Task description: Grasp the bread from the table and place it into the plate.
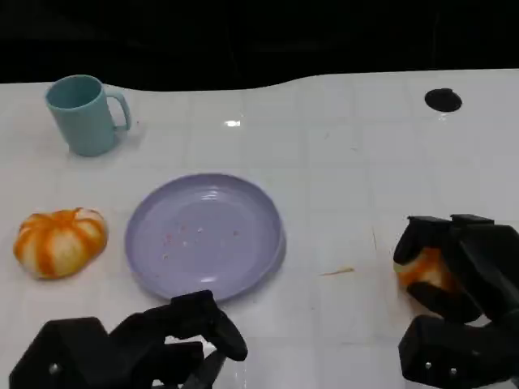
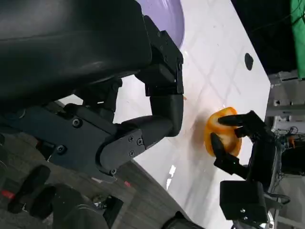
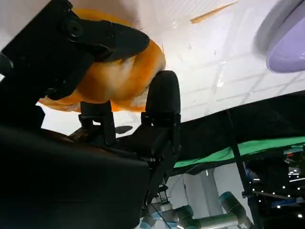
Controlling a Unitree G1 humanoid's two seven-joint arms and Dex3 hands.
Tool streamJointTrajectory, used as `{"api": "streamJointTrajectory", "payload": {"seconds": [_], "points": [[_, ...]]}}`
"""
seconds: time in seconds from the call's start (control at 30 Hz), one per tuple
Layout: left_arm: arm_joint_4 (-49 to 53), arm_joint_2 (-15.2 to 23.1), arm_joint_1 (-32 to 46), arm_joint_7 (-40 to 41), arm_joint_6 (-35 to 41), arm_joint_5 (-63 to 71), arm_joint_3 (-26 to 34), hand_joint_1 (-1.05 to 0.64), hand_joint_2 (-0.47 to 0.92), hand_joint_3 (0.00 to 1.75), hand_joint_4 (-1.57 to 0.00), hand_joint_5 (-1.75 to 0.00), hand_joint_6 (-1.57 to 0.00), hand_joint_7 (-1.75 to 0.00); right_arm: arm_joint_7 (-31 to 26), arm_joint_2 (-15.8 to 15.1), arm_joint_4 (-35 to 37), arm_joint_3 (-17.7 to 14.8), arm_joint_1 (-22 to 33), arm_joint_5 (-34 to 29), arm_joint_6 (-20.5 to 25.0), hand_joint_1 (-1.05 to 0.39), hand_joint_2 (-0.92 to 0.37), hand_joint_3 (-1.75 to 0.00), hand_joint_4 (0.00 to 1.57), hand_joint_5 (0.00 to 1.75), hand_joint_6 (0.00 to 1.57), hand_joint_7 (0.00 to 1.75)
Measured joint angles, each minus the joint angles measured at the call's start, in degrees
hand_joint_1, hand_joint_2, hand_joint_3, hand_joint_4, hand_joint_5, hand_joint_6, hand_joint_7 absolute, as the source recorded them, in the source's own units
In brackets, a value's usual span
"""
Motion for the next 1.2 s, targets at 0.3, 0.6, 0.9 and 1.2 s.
{"api": "streamJointTrajectory", "payload": {"seconds": [0.3, 0.6, 0.9, 1.2], "points": [[-0.1, -0.4, 0.4, 0.0, 0.0, 0.0, -0.6, -0.38, 0.79, 0.76, -0.71, -1.75, -0.58, -1.55, 0.3, 0.5, -3.8, -0.2, 0.0, 2.1, -0.5, -0.07, -0.38, -1.04, 0.94, 1.75, 0.72, 1.73], [0.0, -0.7, 0.2, 0.4, -0.2, 0.3, -1.7, -0.34, 0.77, 0.81, -0.73, -1.75, -0.60, -1.56, 1.8, 6.9, -4.1, 4.1, -5.3, 2.6, -1.9, -0.12, -0.30, -1.23, 0.96, 1.75, 0.73, 1.75], [0.4, -0.8, 0.3, 0.6, -1.0, 1.0, -3.0, -0.36, 0.74, 0.84, -0.74, -1.75, -0.60, -1.58, 2.8, 14.1, 1.6, 7.8, -11.3, 3.0, -1.5, -0.12, -0.29, -1.32, 0.96, 1.75, 0.72, 1.75], [0.4, -0.8, 0.4, 0.6, -0.9, 2.0, -3.5, -0.34, 0.73, 0.88, -0.74, -1.75, -0.60, -1.60, 4.1, 22.0, 10.9, 11.0, -18.2, 5.1, -1.4, -0.14, -0.38, -1.24, 0.91, 1.75, 0.67, 1.75]]}}
